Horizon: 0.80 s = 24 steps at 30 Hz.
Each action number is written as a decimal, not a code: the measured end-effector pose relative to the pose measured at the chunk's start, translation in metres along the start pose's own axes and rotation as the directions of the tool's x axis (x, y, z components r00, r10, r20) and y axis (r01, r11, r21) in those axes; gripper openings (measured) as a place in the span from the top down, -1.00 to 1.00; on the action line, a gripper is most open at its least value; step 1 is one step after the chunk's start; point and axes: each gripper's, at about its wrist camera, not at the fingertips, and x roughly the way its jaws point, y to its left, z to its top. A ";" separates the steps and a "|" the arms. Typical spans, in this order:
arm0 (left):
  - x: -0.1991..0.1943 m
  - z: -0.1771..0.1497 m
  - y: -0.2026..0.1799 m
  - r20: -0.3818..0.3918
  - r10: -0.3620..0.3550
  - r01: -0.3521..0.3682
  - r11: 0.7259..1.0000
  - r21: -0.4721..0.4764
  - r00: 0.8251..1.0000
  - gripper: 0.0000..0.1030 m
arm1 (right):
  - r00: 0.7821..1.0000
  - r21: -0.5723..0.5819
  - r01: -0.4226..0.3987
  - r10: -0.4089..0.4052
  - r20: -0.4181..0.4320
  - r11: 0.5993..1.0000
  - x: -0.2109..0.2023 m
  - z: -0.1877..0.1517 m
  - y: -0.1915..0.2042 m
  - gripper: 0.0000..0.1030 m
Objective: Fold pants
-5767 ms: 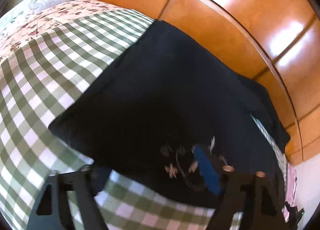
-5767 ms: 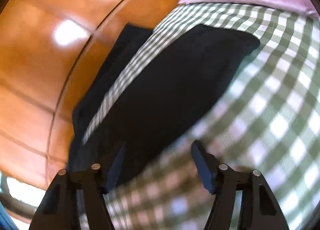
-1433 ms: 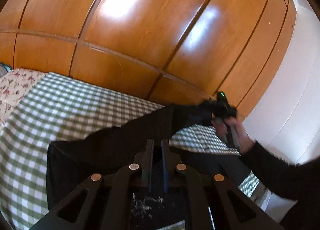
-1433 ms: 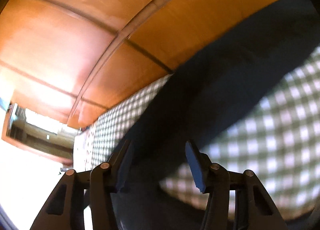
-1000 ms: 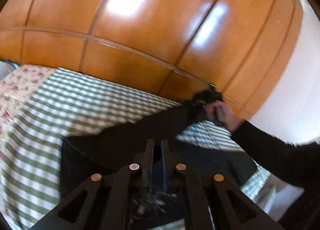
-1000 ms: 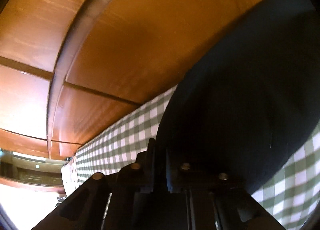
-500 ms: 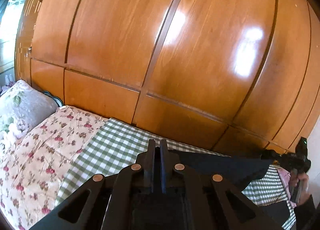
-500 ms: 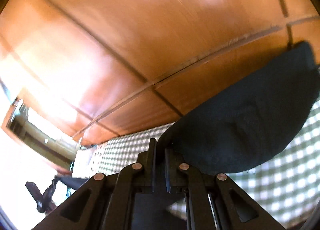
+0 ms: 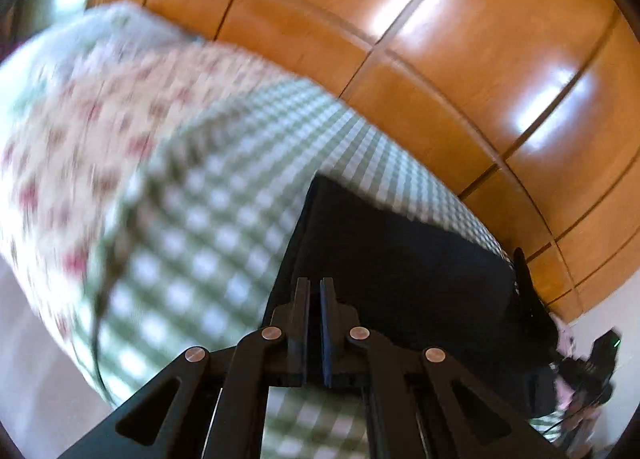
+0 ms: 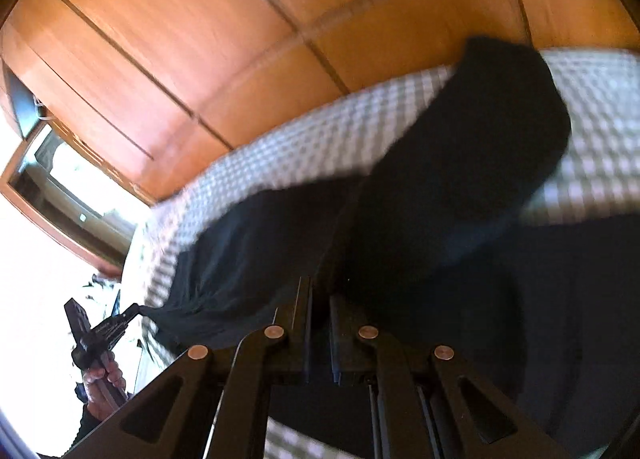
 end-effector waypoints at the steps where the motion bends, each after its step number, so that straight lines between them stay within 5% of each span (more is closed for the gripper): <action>1: -0.001 -0.008 0.005 -0.007 -0.002 0.002 0.999 -0.032 1.000 0.90 | 1.000 0.007 0.012 -0.012 -0.009 1.000 0.006 -0.005 -0.005 0.86; 4: -0.005 -0.023 0.026 -0.020 -0.069 0.065 0.983 -0.173 0.997 0.73 | 0.999 0.056 0.028 -0.027 -0.029 0.998 0.025 -0.014 -0.018 0.86; 7: -0.014 -0.029 0.043 0.003 -0.188 0.179 0.929 -0.325 0.982 0.50 | 0.999 0.066 0.040 -0.037 -0.033 0.997 0.025 -0.017 -0.029 0.86; 12: -0.011 -0.032 0.046 -0.003 -0.243 0.223 0.894 -0.389 0.970 0.37 | 0.999 0.046 0.044 -0.042 -0.030 0.998 0.029 -0.019 -0.031 0.86; 14: -0.006 -0.030 0.039 -0.028 -0.186 0.162 0.912 -0.377 0.982 0.46 | 0.999 0.036 0.044 -0.043 -0.027 0.998 0.025 -0.021 -0.031 0.87; 18: 0.003 -0.023 0.024 -0.050 -0.094 0.075 0.951 -0.300 0.994 0.95 | 0.999 0.019 0.036 -0.036 -0.003 0.999 0.017 -0.019 -0.027 0.87; 24: -0.010 -0.010 0.026 -0.010 -0.062 0.057 0.961 -0.270 0.998 1.00 | 0.999 -0.003 0.024 -0.024 0.044 1.000 -0.015 -0.022 -0.017 0.88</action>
